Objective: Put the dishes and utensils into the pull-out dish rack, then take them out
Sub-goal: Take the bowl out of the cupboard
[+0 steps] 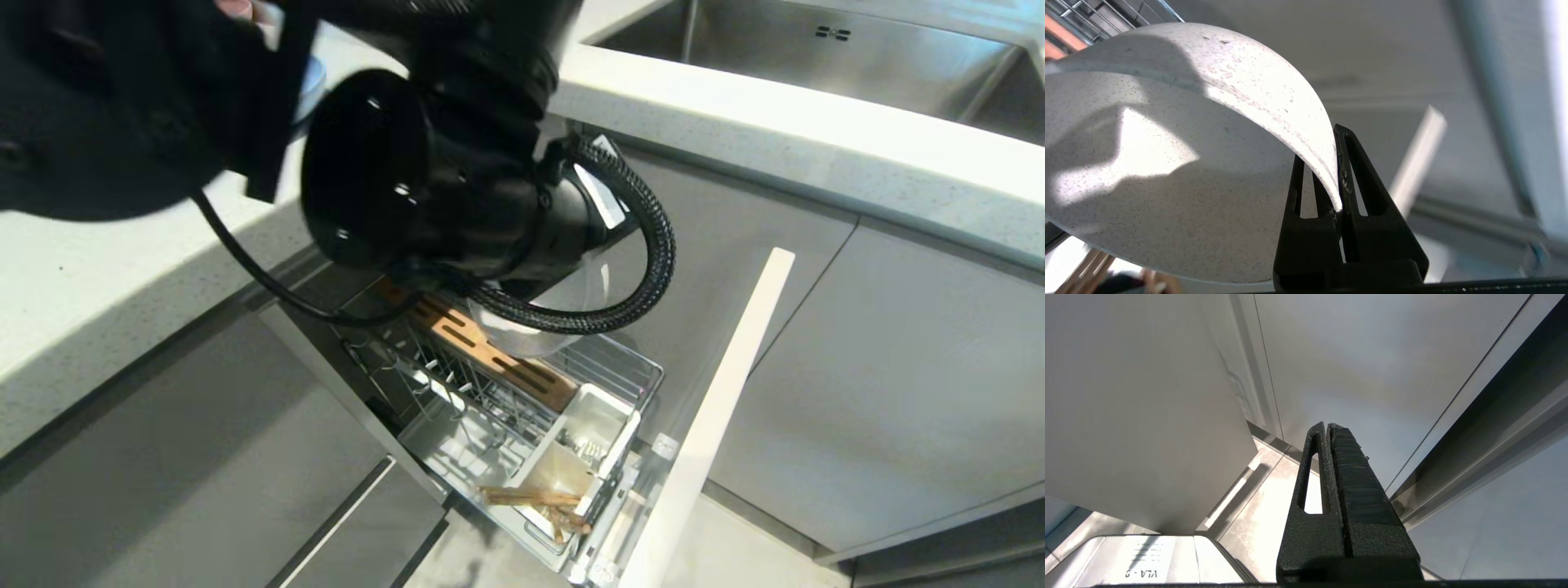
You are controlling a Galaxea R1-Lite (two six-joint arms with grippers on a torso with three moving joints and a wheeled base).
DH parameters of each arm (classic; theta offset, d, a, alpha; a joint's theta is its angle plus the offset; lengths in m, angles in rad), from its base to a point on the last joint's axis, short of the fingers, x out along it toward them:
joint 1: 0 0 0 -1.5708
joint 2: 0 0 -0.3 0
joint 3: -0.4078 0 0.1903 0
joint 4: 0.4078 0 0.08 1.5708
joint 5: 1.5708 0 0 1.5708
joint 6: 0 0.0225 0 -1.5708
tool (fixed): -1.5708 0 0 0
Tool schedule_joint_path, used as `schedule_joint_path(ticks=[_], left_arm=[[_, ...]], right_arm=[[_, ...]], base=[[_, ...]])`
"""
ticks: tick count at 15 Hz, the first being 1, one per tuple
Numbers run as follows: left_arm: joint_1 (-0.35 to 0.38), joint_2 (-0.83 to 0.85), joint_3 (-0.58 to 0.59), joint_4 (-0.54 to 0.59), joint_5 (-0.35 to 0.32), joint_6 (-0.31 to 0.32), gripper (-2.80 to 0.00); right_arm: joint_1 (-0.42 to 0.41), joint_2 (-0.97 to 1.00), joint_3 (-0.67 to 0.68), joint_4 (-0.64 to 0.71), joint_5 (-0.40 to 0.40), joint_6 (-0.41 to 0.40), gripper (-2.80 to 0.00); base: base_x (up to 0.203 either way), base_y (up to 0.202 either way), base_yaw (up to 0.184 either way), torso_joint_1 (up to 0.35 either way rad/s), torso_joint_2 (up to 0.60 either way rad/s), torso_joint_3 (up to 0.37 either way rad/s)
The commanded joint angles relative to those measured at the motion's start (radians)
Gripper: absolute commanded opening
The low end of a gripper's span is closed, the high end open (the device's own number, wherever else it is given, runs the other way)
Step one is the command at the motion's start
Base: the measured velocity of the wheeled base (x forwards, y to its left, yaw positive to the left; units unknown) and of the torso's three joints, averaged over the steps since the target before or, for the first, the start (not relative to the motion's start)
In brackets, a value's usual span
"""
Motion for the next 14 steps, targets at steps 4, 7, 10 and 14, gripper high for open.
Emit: schedule_joint_path(ticks=[4,7,10,14], left_arm=[[-0.066,-0.185,-0.040,-0.036,0.135,0.321,-2.80],[-0.015,-0.270,-0.040,-0.127,0.176,0.552,-2.80],[0.122,-0.319,-0.040,-0.091,0.181,0.630,-2.80],[0.425,-0.443,-0.040,0.068,0.147,0.685,-2.80]], right_arm=[[0.000,0.000,0.002,0.000,0.000,0.000,-2.80],[0.000,0.000,0.002,0.000,0.000,0.000,-2.80],[0.000,0.000,0.002,0.000,0.000,0.000,-2.80],[0.000,0.000,0.002,0.000,0.000,0.000,-2.80]], base=[[0.000,0.000,0.000,0.000,0.00,0.000],[0.000,0.000,0.000,0.000,0.00,0.000],[0.000,0.000,0.000,0.000,0.00,0.000],[0.000,0.000,0.000,0.000,0.00,0.000]])
